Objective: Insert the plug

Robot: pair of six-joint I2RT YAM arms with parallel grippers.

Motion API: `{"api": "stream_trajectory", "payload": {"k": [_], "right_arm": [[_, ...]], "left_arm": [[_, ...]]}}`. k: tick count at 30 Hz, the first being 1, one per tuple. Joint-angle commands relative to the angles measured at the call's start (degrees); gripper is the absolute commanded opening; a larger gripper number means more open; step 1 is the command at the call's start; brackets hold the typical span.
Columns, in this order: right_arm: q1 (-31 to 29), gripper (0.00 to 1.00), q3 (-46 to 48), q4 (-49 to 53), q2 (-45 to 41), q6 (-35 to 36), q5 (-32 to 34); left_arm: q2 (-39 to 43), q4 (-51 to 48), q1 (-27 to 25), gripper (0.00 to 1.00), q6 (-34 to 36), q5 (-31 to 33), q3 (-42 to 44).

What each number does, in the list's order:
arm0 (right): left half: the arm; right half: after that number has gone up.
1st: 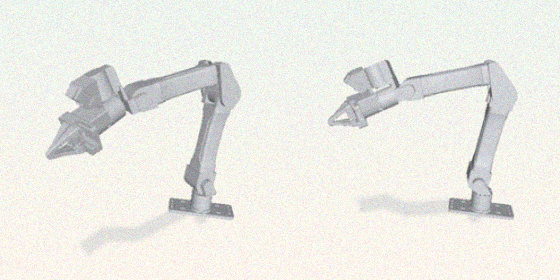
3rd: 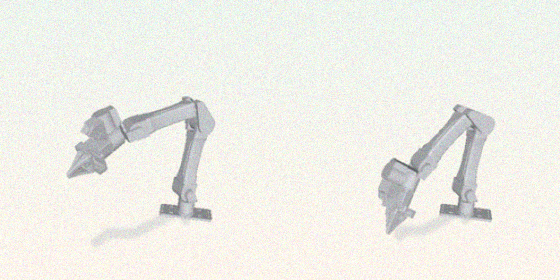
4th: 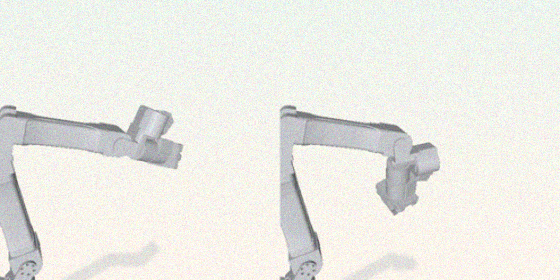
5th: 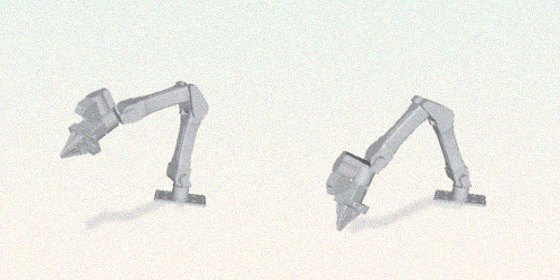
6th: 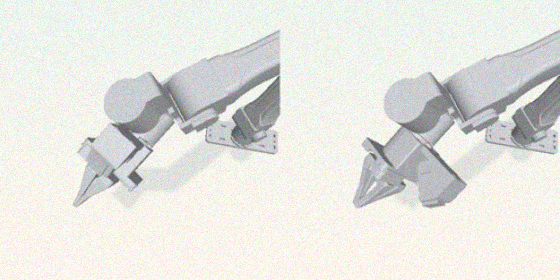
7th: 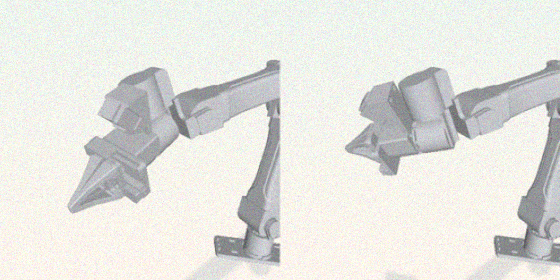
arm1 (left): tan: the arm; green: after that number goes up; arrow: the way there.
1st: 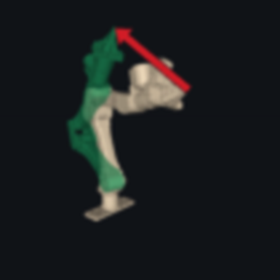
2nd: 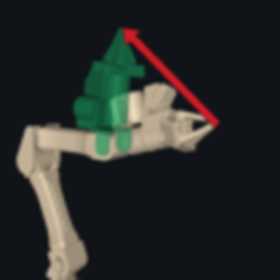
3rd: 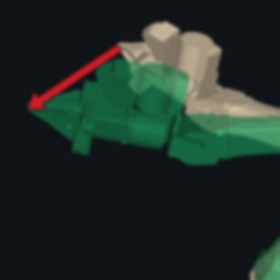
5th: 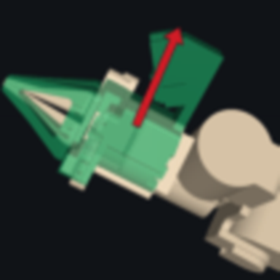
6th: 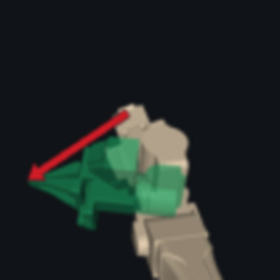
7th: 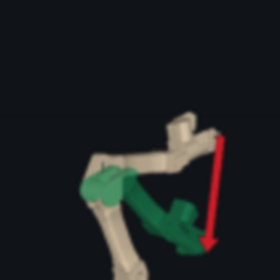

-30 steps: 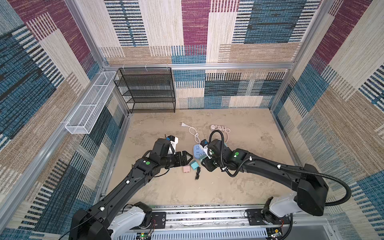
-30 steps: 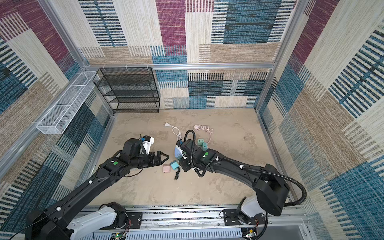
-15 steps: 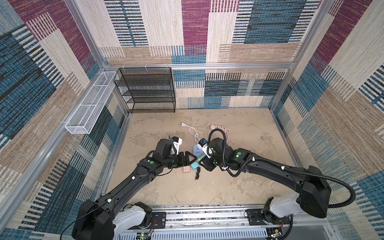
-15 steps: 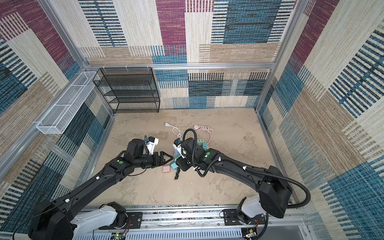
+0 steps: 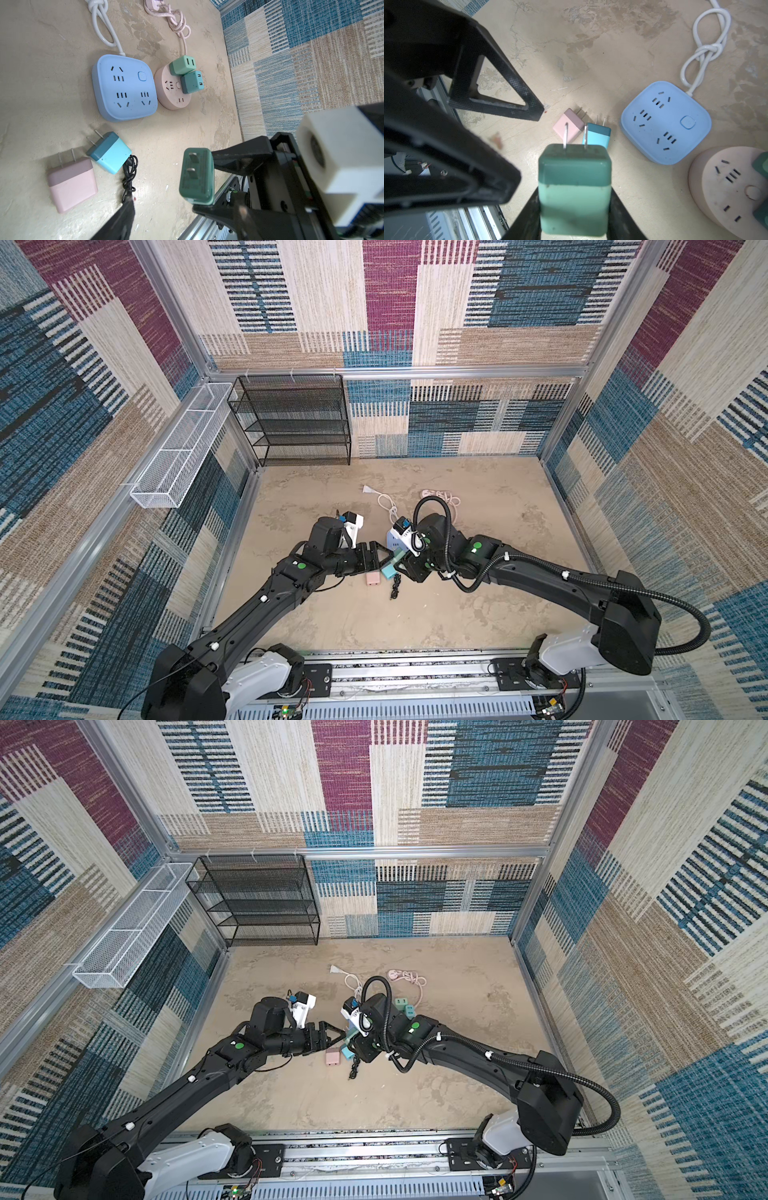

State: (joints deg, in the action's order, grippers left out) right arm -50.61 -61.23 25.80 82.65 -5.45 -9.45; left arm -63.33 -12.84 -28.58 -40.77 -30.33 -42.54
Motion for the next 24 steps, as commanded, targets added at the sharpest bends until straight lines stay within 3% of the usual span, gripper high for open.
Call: {"api": "stream_trajectory", "payload": {"k": [1, 24], "right_arm": [[-0.03, 0.0, -0.6, -0.38, -0.81, 1.22, -1.33], [-0.1, 0.0, -1.61, 0.56, -0.84, 3.11, -2.01]], "left_arm": [[-0.14, 0.38, 0.04, 0.79, -0.81, -0.86, -0.57], [-2.45, 4.87, 0.01, 0.76, -3.13, -5.47, 0.27]]}}
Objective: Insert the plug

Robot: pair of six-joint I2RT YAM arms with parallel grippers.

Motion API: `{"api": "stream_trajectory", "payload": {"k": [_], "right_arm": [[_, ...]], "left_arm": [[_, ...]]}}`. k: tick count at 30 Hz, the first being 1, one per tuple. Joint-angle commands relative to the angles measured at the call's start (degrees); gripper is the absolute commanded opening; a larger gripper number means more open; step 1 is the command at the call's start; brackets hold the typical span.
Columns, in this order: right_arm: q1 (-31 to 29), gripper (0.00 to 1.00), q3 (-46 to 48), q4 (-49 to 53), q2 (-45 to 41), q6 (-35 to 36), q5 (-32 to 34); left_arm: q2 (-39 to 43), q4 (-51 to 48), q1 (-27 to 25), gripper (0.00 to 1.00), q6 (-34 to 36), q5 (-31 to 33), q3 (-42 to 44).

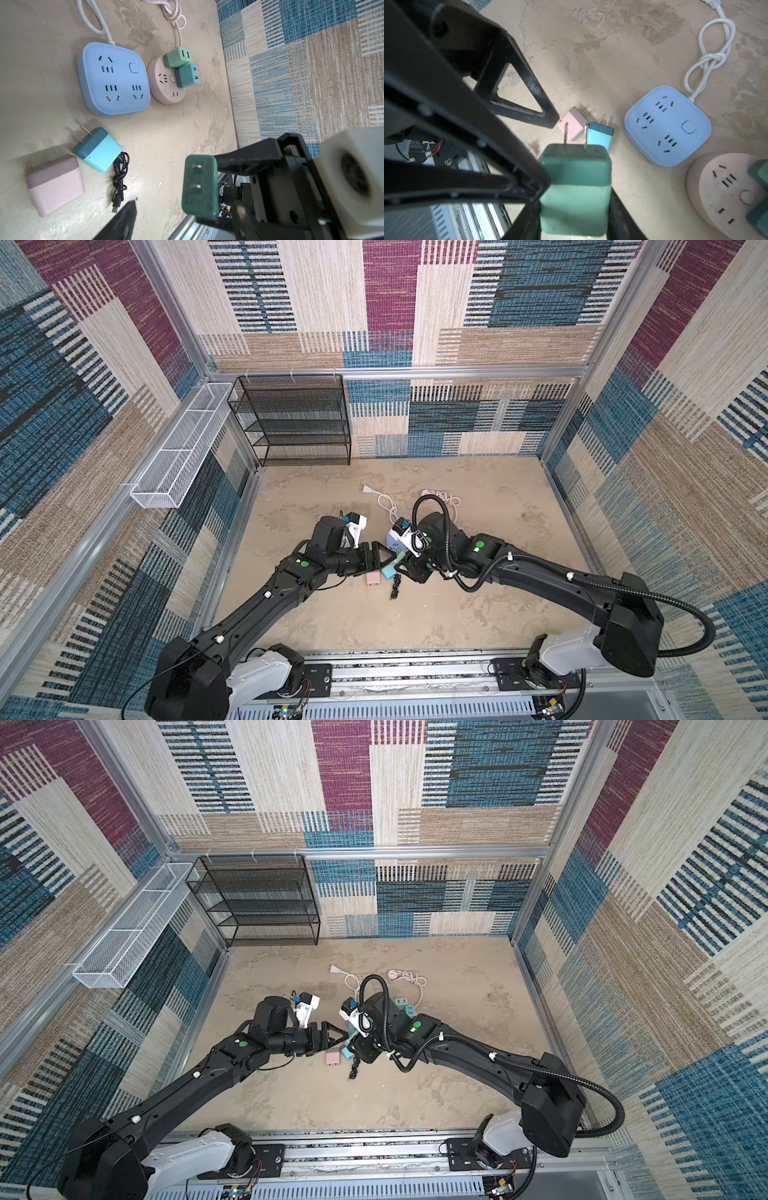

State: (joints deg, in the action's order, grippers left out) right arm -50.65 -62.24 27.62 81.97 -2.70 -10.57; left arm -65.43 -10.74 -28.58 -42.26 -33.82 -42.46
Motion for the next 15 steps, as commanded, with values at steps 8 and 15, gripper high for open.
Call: {"api": "stream_trajectory", "payload": {"k": [8, 15], "right_arm": [[-0.15, 0.0, -1.37, -0.47, -0.17, 1.29, -1.94], [-0.24, 0.0, -1.66, 0.15, -0.18, 1.9, -2.98]], "left_arm": [[-1.67, 4.73, 0.01, 0.69, -2.56, -3.58, 0.27], [-2.0, 6.25, 0.01, 0.62, -3.59, -3.62, 1.32]]}}
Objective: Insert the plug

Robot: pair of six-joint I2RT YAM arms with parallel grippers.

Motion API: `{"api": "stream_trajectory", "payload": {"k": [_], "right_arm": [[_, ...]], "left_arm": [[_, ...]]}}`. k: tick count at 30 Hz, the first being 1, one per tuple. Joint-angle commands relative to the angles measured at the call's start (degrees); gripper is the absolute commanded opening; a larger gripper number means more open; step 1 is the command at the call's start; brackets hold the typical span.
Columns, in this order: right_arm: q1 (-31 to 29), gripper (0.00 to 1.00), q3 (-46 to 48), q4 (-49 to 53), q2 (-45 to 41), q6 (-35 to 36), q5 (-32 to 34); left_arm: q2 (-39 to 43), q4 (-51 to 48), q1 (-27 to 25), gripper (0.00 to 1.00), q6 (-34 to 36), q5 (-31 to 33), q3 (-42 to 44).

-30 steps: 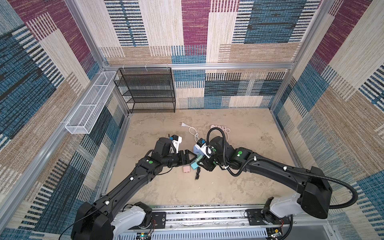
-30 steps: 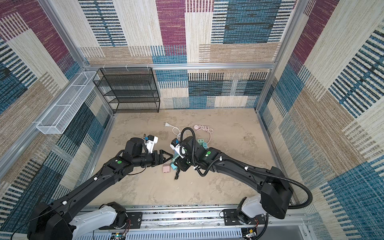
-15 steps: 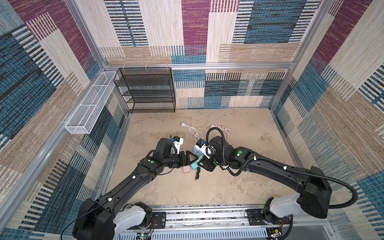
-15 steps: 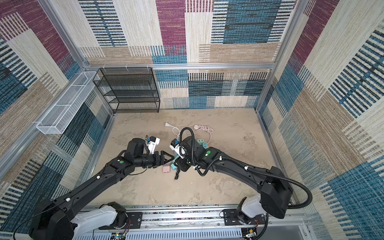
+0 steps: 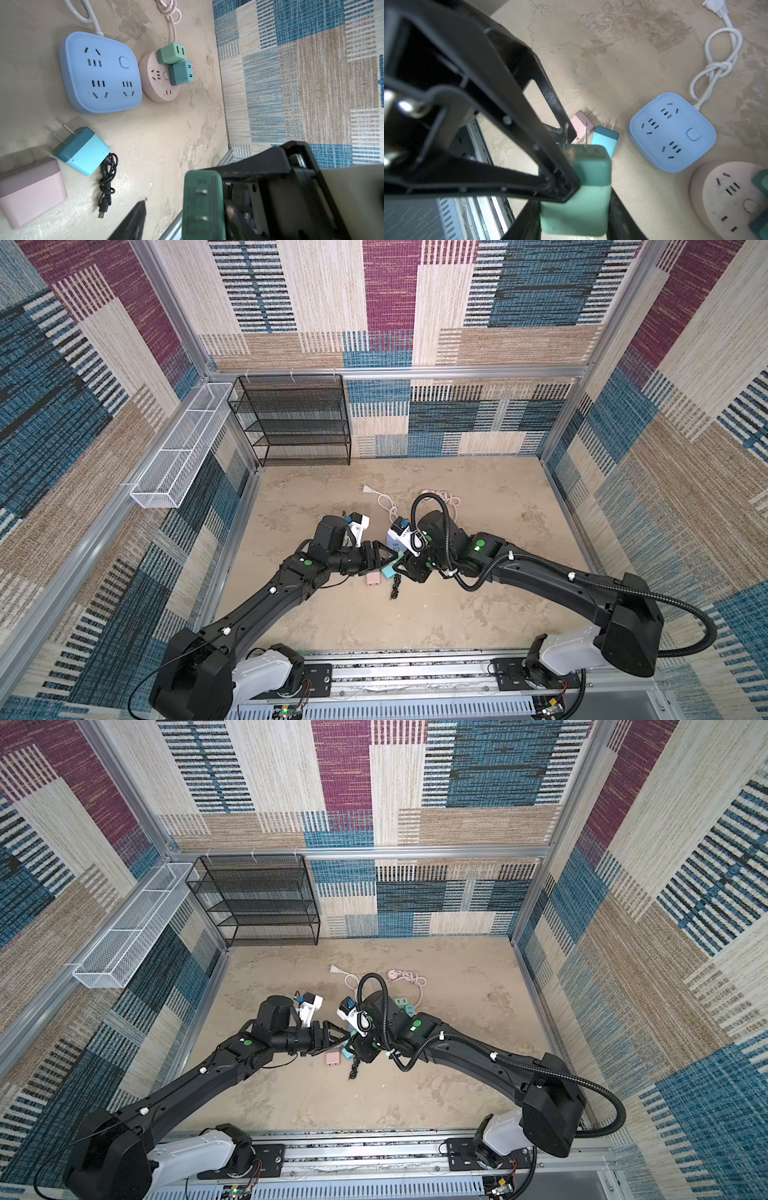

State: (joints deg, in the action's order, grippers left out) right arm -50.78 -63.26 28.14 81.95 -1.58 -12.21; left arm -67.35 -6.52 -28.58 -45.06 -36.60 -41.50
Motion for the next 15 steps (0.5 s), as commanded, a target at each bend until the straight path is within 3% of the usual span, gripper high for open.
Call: {"api": "stream_trajectory", "payload": {"k": [1, 4, 6, 13, 15], "right_arm": [[-0.19, 0.0, -0.74, -0.16, -0.05, 0.84, -1.75], [-0.37, 0.0, -1.33, 0.52, 0.81, 0.89, -1.97], [-0.45, 0.0, -1.65, 0.43, 1.25, 0.93, -1.51], [-0.46, 0.0, -3.9, 0.78, 3.77, 0.17, 2.0], [-0.46, 0.0, -4.48, 0.35, 4.1, -0.23, 2.69]], "left_arm": [[-0.23, 2.09, 0.02, 0.61, -0.82, -1.0, 0.4], [-0.5, 2.41, 0.01, 0.59, -0.93, -1.32, 0.49], [-0.59, 2.64, 0.01, 0.49, -1.13, -1.37, 0.46], [-0.5, 2.74, 0.01, 0.42, -1.14, -1.54, 0.97], [-0.37, 2.99, 0.01, 0.35, -1.41, -1.47, 1.32]]}}
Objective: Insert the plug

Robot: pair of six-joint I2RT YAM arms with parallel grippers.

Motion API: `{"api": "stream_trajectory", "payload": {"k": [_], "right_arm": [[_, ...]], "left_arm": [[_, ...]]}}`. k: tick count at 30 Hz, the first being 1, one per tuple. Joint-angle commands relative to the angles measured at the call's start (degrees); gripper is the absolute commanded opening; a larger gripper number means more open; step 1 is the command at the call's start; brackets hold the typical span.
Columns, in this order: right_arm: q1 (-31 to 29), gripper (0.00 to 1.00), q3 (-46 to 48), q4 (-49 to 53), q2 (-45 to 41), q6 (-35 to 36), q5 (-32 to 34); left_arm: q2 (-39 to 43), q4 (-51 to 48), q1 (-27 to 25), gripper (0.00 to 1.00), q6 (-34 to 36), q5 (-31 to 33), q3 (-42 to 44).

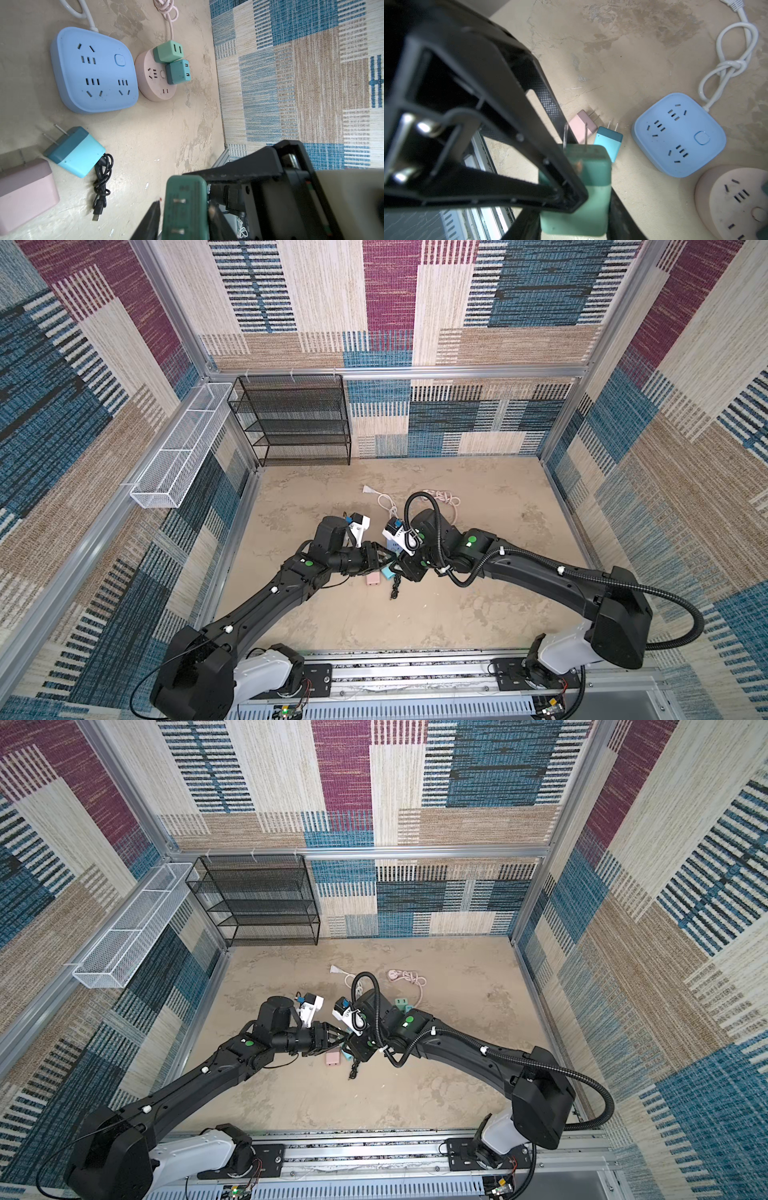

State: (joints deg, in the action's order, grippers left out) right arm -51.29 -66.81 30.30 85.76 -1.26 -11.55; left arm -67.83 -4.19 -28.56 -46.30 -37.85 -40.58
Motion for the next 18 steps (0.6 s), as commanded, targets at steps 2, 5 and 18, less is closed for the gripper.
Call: {"api": "stream_trajectory", "payload": {"k": [2, 5, 18], "right_arm": [[0.05, 0.0, -1.51, -2.16, 0.69, -1.14, 3.19], [0.05, 0.0, -2.3, -2.37, 1.1, -1.24, 4.18], [0.05, 0.54, -2.39, -3.77, 0.39, -5.58, 8.27]], "left_arm": [[0.19, 1.04, -0.01, 0.33, -0.4, -0.12, 0.75], [0.23, 1.42, -0.01, 0.3, -0.57, -0.04, 1.1], [1.81, 7.61, 0.32, 0.0, -4.73, 8.31, 5.8]]}}
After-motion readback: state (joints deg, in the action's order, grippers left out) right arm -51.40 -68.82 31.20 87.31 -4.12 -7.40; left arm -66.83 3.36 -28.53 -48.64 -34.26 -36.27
